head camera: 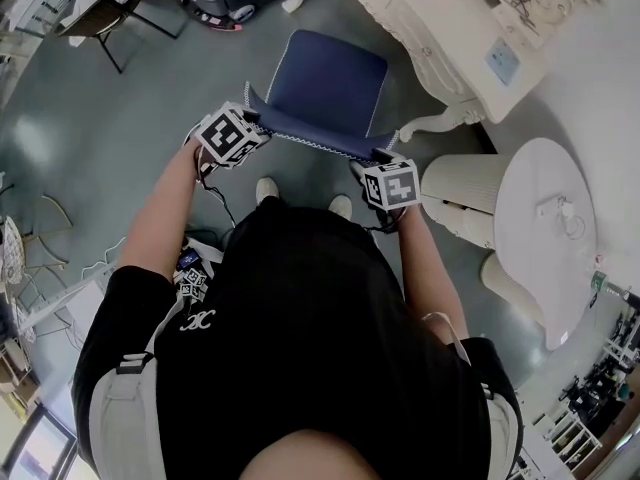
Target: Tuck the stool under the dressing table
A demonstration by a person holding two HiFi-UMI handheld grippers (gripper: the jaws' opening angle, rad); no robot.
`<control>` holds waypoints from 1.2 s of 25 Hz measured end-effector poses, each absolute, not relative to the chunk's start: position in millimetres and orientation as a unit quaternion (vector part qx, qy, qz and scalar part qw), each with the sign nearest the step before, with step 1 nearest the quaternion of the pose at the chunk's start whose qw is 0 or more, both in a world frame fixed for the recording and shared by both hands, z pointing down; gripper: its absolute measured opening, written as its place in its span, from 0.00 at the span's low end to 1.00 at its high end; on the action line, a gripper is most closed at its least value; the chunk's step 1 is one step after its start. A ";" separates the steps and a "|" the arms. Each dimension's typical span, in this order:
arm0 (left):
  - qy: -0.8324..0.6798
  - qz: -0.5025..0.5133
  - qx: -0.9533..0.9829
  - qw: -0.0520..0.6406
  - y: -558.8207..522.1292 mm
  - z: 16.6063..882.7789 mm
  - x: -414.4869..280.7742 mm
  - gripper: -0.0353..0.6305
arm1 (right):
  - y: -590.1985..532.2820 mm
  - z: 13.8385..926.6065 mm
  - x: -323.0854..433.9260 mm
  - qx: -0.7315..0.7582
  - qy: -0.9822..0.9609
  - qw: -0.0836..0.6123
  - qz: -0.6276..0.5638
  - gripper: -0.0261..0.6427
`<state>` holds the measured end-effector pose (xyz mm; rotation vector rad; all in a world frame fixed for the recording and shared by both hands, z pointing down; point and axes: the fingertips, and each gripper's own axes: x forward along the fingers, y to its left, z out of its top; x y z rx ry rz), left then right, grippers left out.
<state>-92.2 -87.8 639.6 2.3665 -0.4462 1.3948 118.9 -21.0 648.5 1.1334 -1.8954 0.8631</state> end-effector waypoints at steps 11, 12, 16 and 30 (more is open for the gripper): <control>-0.156 0.492 0.847 0.126 -162.3 636.3 -106.4 0.35 | -67.0 647.4 95.0 0.518 -0.702 0.346 0.346 0.39; -0.151 0.488 0.850 0.127 -169.1 636.4 -107.6 0.35 | -71.8 646.8 92.9 0.525 -0.697 0.344 0.346 0.39; -0.128 0.480 0.858 0.130 -192.9 637.2 -105.7 0.35 | -88.9 646.9 91.4 0.546 -0.681 0.338 0.353 0.39; -0.106 0.482 0.861 0.122 -275.6 636.0 -66.3 0.35 | -157.5 645.8 123.7 0.577 -0.664 0.316 0.356 0.39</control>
